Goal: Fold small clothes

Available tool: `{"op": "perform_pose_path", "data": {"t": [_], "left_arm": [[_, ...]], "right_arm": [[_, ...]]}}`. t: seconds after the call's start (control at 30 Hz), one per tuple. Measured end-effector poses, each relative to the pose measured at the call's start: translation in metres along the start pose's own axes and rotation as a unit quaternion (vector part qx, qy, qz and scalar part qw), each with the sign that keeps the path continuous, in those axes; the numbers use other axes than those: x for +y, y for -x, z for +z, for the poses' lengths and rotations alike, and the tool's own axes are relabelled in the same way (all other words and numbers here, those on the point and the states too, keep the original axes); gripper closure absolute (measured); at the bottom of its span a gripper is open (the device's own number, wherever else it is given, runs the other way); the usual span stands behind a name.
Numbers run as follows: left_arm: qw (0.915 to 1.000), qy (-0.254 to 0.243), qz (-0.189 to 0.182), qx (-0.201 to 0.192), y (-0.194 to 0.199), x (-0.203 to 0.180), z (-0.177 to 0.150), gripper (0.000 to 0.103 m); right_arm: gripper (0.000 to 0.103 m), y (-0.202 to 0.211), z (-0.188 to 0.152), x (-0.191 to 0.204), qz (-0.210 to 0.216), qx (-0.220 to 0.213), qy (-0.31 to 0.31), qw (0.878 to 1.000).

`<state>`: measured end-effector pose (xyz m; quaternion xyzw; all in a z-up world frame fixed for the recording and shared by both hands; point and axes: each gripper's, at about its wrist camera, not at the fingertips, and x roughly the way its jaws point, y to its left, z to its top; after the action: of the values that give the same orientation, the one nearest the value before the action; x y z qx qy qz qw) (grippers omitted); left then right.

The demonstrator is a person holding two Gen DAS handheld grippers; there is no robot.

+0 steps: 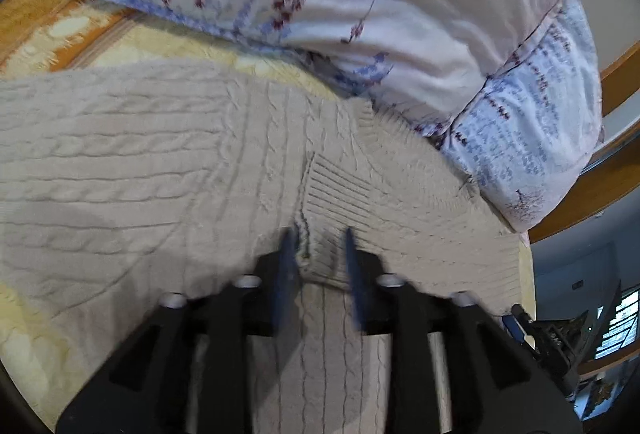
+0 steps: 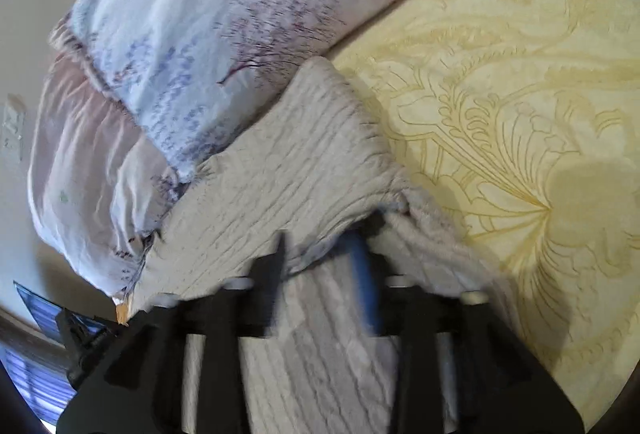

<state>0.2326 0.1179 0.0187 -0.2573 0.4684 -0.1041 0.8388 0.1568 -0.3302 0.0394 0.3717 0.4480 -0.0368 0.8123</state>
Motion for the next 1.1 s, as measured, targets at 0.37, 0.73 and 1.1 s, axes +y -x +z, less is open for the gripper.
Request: {"op": "perform_pose_path", "data": {"t": [0.37,0.73,1.1], "left_arm": [[0.9871,0.101,0.028,-0.121,0.138,0.124,-0.026,0.043],[0.9443,0.284,0.037,-0.161,0.175,0.241,-0.039,0.047],[0.9032,0.382,-0.013,-0.196,0.169,0.289,-0.031,0.092]], "right_arm": [[0.035,0.001,-0.031,0.032,0.042,0.009,0.111,0.993],[0.027,0.001,-0.042,0.034,0.072,0.016,0.134,0.988],[0.024,0.001,-0.043,0.033,0.086,0.024,0.135,0.987]]}}
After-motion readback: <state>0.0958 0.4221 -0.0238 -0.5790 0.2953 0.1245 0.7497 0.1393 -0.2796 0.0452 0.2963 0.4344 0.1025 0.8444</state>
